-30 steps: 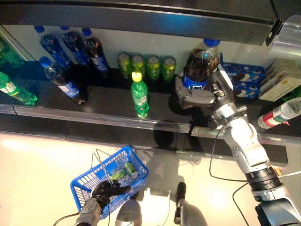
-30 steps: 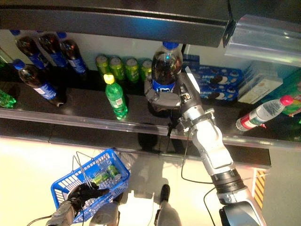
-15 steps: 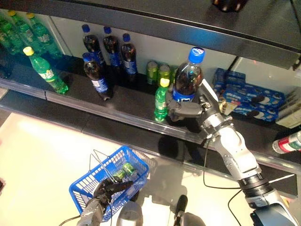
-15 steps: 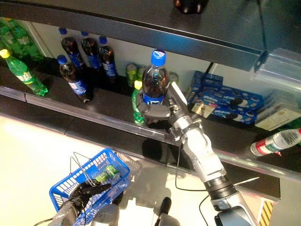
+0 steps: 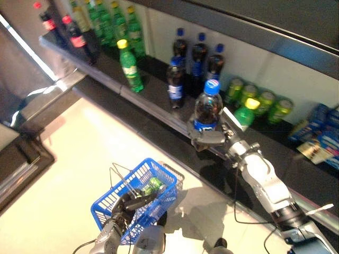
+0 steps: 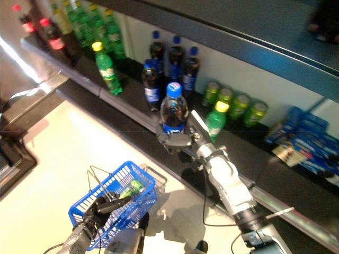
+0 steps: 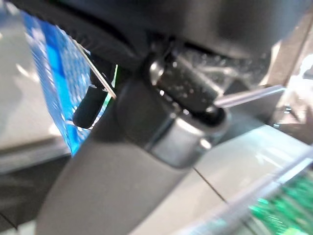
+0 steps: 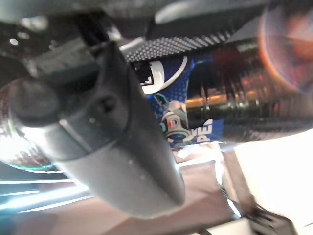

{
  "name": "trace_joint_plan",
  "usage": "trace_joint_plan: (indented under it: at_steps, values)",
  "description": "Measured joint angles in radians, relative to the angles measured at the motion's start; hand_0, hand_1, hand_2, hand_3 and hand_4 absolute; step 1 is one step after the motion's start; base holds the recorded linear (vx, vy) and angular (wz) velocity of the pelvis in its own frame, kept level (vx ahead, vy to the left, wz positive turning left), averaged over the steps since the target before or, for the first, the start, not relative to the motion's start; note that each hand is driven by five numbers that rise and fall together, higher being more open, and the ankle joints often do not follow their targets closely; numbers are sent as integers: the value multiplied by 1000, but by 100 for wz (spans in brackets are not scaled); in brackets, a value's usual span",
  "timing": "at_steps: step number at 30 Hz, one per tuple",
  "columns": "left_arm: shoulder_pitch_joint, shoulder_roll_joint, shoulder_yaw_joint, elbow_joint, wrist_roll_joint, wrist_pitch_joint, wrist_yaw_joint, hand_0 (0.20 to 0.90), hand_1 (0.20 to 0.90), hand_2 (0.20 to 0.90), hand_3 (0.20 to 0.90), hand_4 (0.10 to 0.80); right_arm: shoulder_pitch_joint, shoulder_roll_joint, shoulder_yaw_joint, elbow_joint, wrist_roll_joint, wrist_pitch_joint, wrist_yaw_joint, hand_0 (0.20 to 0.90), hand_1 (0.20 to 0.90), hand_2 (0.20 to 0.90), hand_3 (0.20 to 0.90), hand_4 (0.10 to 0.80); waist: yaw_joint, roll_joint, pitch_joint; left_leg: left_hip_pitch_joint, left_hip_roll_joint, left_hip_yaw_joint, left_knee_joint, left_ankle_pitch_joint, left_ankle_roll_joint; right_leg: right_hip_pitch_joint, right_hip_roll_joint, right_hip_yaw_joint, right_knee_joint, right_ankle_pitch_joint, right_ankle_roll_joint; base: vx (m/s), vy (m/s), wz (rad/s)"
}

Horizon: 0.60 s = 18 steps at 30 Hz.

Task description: Pick up the drink and place into the basket.

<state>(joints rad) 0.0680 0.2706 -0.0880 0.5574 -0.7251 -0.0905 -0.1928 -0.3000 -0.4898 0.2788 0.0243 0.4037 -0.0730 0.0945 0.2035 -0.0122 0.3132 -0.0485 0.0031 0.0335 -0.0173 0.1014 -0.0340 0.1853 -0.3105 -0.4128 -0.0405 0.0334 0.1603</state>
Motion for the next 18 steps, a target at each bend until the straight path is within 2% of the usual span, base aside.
trace_joint_plan:
  at_steps: [3,6,10,16,18]
  values:
    - [5,38,-2,-66,-53,11,0,300,300,300,200,100,-3,57,34,-7,0,0,-2,300,300,300,200,100,44,-7,-2,31,9,-1,-21,2,-2,25,10,-14,-5,7,10,3,18,4]
    - [15,65,-6,-140,-67,29,0,300,300,300,200,100,-7,79,57,-17,0,0,-1,300,300,300,200,100,74,-38,-11,40,17,-10,-46,15,-14,43,26,-23,-35,8,10,-2,-2,9]
    - [20,85,-14,-219,-94,63,4,300,300,300,200,100,-7,114,58,-16,0,6,-12,300,300,300,200,100,87,-64,-15,34,29,-22,-65,34,-28,41,48,-23,-44,6,13,-5,-3,5]
    - [21,93,-24,-345,-126,105,4,300,300,300,200,100,-7,135,97,-13,0,8,-40,300,300,300,200,100,101,-74,-20,15,37,-44,-66,48,-39,38,60,-30,-44,-19,36,-11,-8,7]
    - [21,97,-31,-383,-126,109,4,300,300,300,200,100,-7,135,111,-12,0,9,-41,300,300,300,200,100,100,-76,-21,5,45,-56,-66,53,-42,37,69,-45,-44,-19,36,-4,-5,22]
